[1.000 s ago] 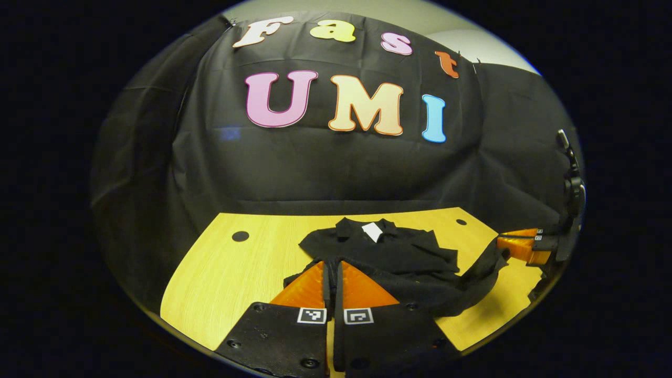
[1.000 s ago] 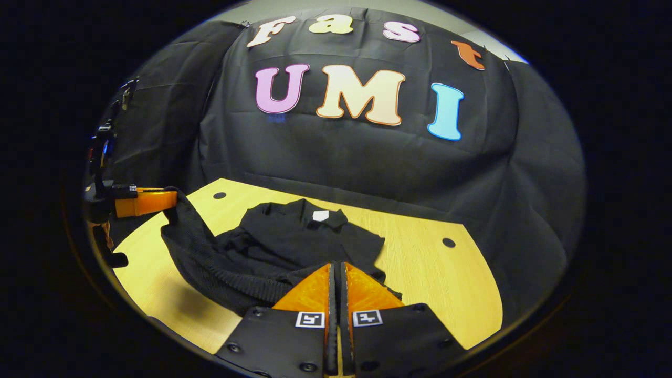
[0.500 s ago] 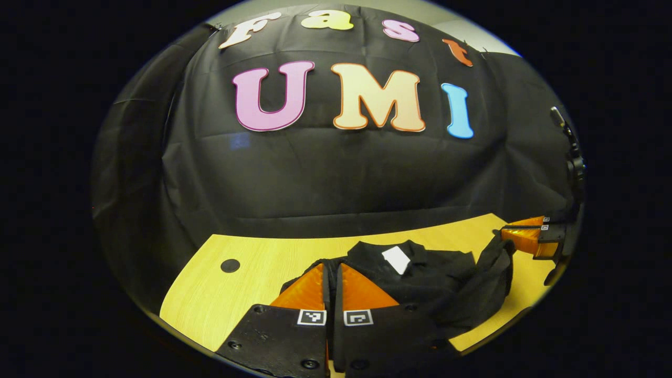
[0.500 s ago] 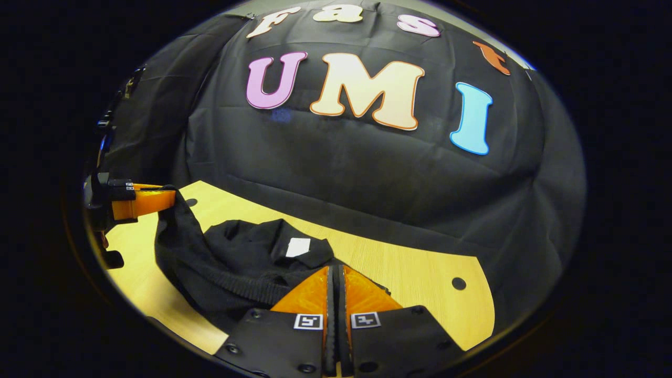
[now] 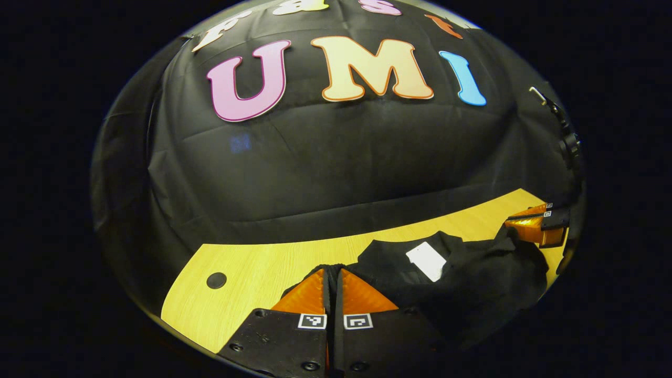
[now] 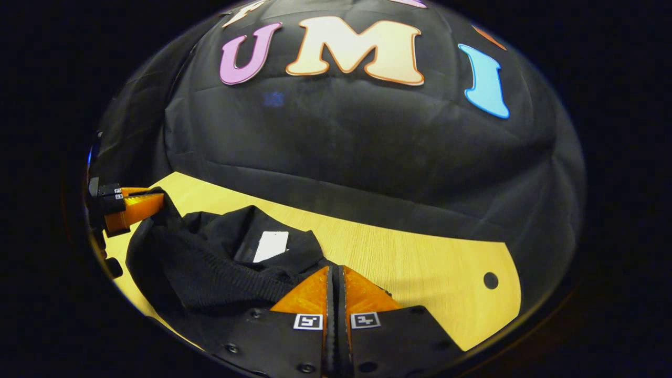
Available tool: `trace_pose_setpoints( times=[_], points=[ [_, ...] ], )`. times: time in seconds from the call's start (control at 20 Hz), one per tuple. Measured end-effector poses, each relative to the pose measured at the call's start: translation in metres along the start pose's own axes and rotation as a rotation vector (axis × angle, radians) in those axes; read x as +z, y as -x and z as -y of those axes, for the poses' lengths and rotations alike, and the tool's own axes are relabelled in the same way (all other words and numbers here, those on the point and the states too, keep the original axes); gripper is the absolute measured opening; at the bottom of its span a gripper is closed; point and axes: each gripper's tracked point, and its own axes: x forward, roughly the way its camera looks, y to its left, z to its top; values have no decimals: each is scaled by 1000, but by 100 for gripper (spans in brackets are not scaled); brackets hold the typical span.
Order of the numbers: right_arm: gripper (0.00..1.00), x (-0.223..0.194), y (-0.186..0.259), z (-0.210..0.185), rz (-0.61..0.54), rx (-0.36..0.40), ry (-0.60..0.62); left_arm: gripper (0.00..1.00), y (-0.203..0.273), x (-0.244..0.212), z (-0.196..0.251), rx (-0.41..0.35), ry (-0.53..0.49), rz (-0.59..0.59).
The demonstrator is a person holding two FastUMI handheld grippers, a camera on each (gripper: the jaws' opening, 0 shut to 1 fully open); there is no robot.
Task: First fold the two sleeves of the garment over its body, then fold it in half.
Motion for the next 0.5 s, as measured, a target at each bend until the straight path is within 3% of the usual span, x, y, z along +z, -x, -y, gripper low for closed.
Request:
trace_pose_setpoints(
  times=[0.1,0.15,0.25,0.35,0.4,0.5],
  points=[
    [24,-1,-4,2,-2,25,-57,10,-3,-6,9,-20,16,-14],
    [23,0,-3,2,0,48,-96,30,-2,-7,11,-20,24,-20],
    [30,3,5,6,-1,86,-164,65,5,-2,14,-12,66,-7],
    [77,10,18,16,19,96,-222,99,11,0,11,12,95,-2],
    [100,20,29,21,58,93,-247,93,17,1,7,30,91,-6],
    [96,35,55,33,134,85,-278,93,32,13,3,43,105,8]
  ],
)
